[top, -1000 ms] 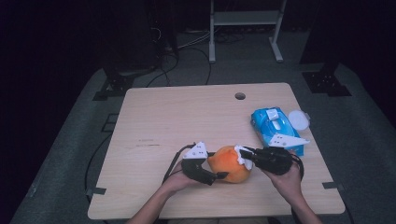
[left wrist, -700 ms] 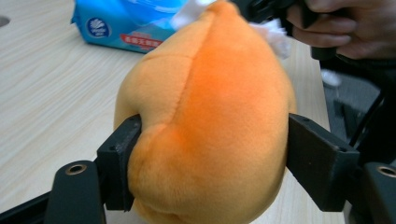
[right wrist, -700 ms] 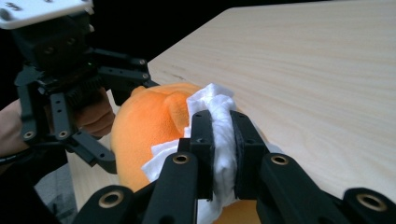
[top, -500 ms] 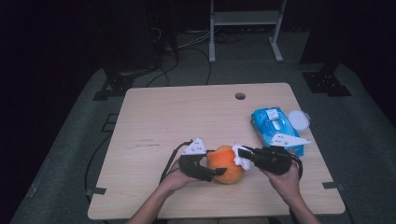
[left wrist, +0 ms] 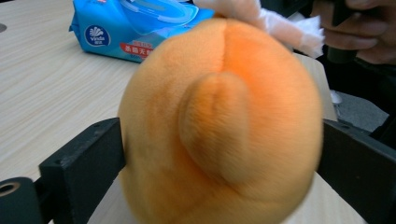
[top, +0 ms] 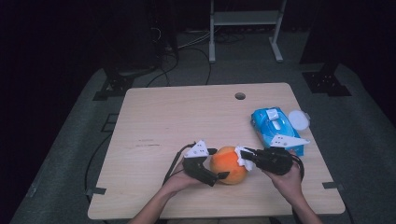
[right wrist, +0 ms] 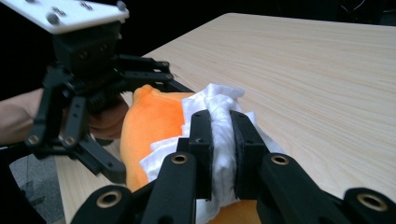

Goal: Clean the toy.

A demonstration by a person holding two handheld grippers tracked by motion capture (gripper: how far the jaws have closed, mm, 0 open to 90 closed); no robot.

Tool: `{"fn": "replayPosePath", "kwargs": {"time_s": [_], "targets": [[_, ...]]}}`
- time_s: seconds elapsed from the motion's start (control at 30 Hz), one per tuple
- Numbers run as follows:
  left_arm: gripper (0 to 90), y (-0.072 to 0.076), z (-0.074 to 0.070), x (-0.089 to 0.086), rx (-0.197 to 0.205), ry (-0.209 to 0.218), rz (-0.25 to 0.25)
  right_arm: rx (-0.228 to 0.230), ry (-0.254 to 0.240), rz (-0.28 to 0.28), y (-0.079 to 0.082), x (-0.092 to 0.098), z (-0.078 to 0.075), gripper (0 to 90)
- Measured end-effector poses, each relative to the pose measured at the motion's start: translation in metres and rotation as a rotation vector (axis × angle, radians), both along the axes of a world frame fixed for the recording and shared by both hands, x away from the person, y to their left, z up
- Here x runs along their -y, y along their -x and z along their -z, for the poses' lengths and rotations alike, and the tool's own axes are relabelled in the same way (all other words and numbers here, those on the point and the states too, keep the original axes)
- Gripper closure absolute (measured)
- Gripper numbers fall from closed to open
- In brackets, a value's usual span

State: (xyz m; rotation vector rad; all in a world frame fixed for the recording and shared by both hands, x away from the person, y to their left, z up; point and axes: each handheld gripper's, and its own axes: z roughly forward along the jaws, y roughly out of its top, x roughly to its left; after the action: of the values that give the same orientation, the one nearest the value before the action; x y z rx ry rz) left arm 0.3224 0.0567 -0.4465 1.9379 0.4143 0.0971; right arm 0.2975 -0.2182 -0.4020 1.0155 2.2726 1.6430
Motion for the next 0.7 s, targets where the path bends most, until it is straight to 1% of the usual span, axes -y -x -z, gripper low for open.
{"fn": "replayPosePath", "kwargs": {"time_s": [0.03, 0.07, 0.1, 0.13, 0.17, 0.23, 0.27, 0.3, 0.33, 0.37, 0.4, 0.43, 0.47, 0.5, 0.53, 0.57, 0.6, 0.63, 0.67, 0.7], "targets": [[2.8, 0.001, 0.000, 0.003, 0.002, -0.008, -0.001, 0.000, 0.004, 0.001, 0.000, 0.000, 0.000, 79.6], [5.9, 0.004, -0.001, 0.005, 0.005, -0.019, -0.005, -0.002, 0.006, 0.002, -0.001, 0.000, 0.000, 79.6], [11.6, 0.007, -0.007, 0.005, 0.009, -0.035, -0.009, -0.005, 0.006, 0.004, -0.001, 0.001, 0.000, 79.6], [17.3, 0.009, -0.011, 0.005, 0.011, -0.042, -0.011, -0.009, -0.003, 0.007, -0.001, 0.001, -0.002, 79.7], [21.1, 0.010, -0.016, 0.004, 0.011, -0.049, -0.003, -0.006, -0.010, 0.006, -0.002, 0.002, -0.003, 79.6], [23.6, 0.011, -0.027, -0.002, 0.007, -0.042, 0.008, 0.003, -0.033, 0.005, 0.000, 0.002, -0.007, 79.7], [24.0, 0.010, -0.030, -0.005, -0.004, -0.046, 0.011, 0.015, -0.026, 0.005, 0.001, 0.001, -0.008, 79.7], [24.1, 0.009, -0.031, -0.008, -0.009, -0.074, 0.003, 0.017, -0.021, 0.003, 0.002, -0.001, -0.008, 79.6], [24.2, 0.008, -0.028, -0.008, -0.014, -0.092, -0.015, 0.009, -0.010, 0.003, 0.001, -0.004, -0.005, 79.6], [24.1, 0.006, -0.022, -0.008, -0.036, -0.088, -0.020, 0.001, 0.012, 0.009, 0.000, -0.007, 0.000, 79.7], [24.0, 0.005, -0.019, -0.008, -0.057, -0.073, -0.028, -0.008, 0.015, 0.013, -0.001, -0.010, 0.004, 79.9], [23.7, 0.005, -0.018, -0.008, -0.061, -0.065, -0.039, -0.006, 0.014, 0.018, -0.001, -0.012, 0.006, 80.0], [23.5, 0.006, -0.019, -0.006, -0.051, -0.067, -0.044, 0.009, 0.033, 0.024, 0.001, -0.015, 0.003, 80.2], [23.3, 0.008, -0.019, -0.004, -0.036, -0.074, -0.045, 0.023, 0.037, 0.017, 0.004, -0.017, 0.000, 80.2], [23.2, 0.010, -0.019, -0.002, -0.025, -0.074, -0.043, 0.025, 0.019, -0.006, 0.007, -0.019, -0.003, 80.1], [23.0, 0.013, -0.017, 0.002, -0.012, -0.083, -0.042, 0.034, 0.020, -0.023, 0.010, -0.022, -0.005, 80.0], [22.5, 0.016, -0.016, 0.004, 0.001, -0.094, -0.045, 0.057, 0.060, -0.029, 0.014, -0.027, -0.008, 80.0], [22.4, 0.017, -0.015, 0.004, 0.011, -0.095, -0.044, 0.093, 0.107, -0.032, 0.016, -0.031, -0.010, 79.9], [22.4, 0.017, -0.015, 0.003, 0.009, -0.090, -0.047, 0.097, 0.113, -0.032, 0.016, -0.031, -0.010, 79.8], [22.4, 0.017, -0.015, 0.001, 0.014, -0.088, -0.038, 0.092, 0.104, -0.031, 0.014, -0.029, -0.010, 79.8]]}}
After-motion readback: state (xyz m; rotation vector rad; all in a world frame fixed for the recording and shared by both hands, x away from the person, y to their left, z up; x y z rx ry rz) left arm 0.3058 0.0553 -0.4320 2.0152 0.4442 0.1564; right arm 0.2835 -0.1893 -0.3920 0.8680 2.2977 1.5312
